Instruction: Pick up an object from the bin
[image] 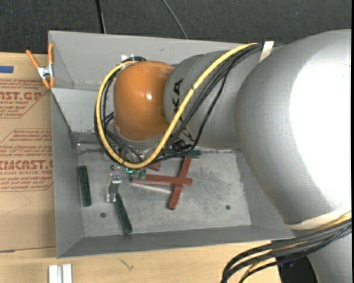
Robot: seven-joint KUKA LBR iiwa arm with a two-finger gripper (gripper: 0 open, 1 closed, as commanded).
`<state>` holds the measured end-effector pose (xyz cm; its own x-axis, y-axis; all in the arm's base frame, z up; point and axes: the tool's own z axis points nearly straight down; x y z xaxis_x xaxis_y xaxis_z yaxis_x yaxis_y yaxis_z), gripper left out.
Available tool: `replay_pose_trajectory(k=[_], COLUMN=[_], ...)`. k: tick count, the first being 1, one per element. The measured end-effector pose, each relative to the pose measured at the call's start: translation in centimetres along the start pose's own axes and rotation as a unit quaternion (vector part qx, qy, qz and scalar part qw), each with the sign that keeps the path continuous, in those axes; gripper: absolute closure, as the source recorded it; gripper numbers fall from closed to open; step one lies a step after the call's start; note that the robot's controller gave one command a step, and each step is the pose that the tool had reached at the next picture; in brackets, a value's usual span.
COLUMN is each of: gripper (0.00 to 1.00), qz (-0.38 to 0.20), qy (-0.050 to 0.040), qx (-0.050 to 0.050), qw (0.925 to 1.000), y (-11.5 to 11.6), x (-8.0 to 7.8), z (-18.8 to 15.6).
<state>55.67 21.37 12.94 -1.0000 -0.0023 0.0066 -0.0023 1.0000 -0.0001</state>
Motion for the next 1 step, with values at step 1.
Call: replay_pose_trajectory(k=[1], gripper=[0.0], qz=[0.001], qy=[-0.0034], qx=[-0.001], qw=[1.0], y=[-0.07], x=[-0.21], z=[-0.47])
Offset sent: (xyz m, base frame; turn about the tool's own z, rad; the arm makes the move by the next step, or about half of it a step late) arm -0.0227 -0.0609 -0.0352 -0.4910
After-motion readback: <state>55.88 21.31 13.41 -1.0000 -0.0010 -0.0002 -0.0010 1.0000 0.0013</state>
